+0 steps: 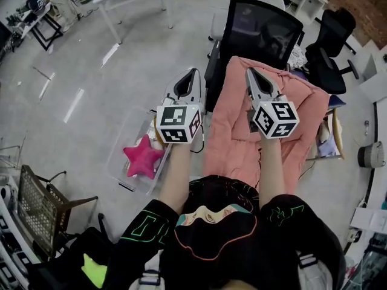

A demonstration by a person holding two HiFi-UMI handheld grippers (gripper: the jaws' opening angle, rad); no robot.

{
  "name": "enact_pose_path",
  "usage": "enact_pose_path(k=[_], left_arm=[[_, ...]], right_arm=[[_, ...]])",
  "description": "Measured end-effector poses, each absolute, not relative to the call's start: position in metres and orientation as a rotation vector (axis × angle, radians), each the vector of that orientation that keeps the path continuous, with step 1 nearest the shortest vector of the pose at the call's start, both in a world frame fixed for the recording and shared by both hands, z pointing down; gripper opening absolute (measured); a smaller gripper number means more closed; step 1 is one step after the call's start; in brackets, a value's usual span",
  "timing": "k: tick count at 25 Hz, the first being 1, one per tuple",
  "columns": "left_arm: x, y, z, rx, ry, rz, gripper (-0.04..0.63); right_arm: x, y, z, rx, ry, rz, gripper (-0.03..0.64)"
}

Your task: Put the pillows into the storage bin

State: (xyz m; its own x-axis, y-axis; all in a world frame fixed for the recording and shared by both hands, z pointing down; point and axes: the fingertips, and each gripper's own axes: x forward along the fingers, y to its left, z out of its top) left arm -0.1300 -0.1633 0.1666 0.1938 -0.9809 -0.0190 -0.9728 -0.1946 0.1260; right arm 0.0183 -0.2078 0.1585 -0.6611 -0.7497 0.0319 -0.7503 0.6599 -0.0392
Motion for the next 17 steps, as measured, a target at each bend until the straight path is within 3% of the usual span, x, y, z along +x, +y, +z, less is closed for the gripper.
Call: enact_pose_path(k=[6,17], left_arm=[[-0.088,-0.166,0.158,2.407,-1.947,-0.077,-0.006],[-0.108,-0.15,0.167,2.31,-2.049,-0.034,-0.006]], right_arm=[[0.048,-0.215,0.148,1.318,-2.873,0.059,0.003],[0.028,-0.208,0.16,1.213,-2.932,0.087,0.003]])
